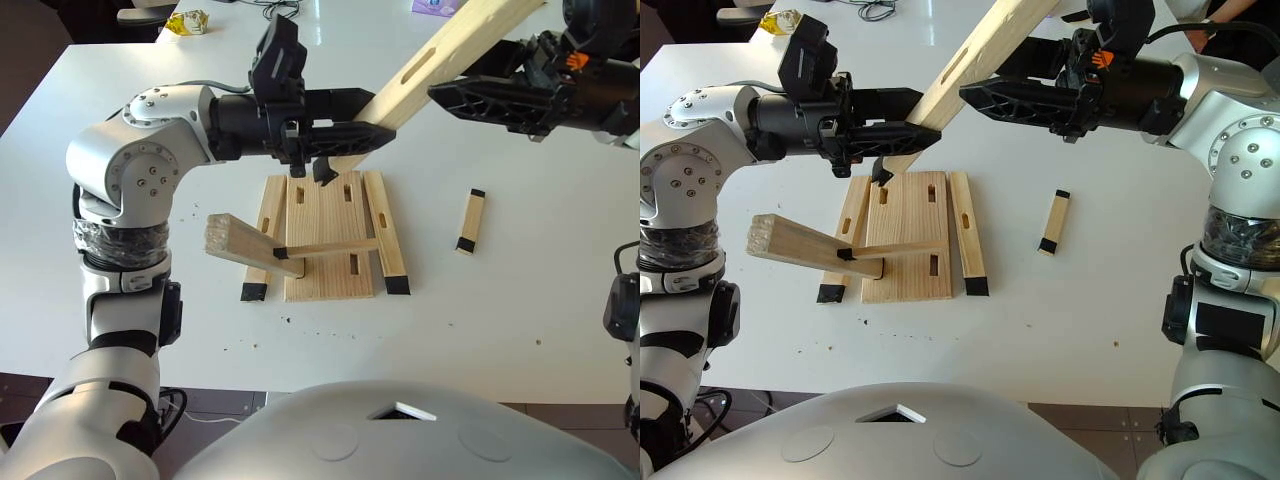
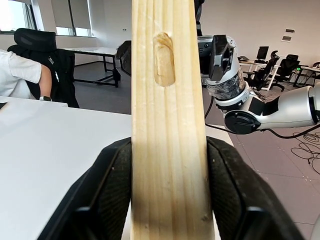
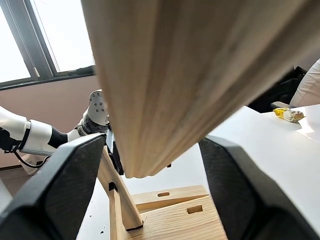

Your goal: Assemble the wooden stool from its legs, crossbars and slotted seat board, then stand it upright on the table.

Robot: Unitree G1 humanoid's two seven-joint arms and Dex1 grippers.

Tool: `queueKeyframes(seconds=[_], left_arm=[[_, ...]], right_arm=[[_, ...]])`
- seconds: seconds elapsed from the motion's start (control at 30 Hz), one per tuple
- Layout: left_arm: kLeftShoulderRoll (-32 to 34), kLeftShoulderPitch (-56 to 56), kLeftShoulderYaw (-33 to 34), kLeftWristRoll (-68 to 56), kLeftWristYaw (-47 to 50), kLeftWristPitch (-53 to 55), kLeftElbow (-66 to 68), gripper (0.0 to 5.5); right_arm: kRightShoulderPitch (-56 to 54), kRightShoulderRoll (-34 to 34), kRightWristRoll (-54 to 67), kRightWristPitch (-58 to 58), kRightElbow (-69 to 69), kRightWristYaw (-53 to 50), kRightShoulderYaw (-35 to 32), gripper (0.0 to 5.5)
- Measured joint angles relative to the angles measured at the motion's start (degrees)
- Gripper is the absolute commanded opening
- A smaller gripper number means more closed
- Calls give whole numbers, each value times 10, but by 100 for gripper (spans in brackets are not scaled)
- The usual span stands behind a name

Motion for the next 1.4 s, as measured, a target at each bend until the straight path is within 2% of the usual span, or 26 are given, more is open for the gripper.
queueKeyframes(seconds=[0.2,0.5,1.2,1.23,1.4], left_arm=[[-1,0,-3,-6,2,0,-1,205],[-1,0,-9,-12,-3,1,-5,205],[-2,0,-23,-8,-11,4,5,205],[-3,-1,-23,-8,-11,4,7,241],[-3,-10,-24,9,18,16,21,320]], right_arm=[[-3,9,2,6,-8,-1,0,341],[-3,9,-1,10,-13,2,0,213],[9,-9,-23,-10,-32,29,12,211],[9,-9,-23,-14,-32,29,12,211],[11,4,-46,-21,-34,4,18,205]])
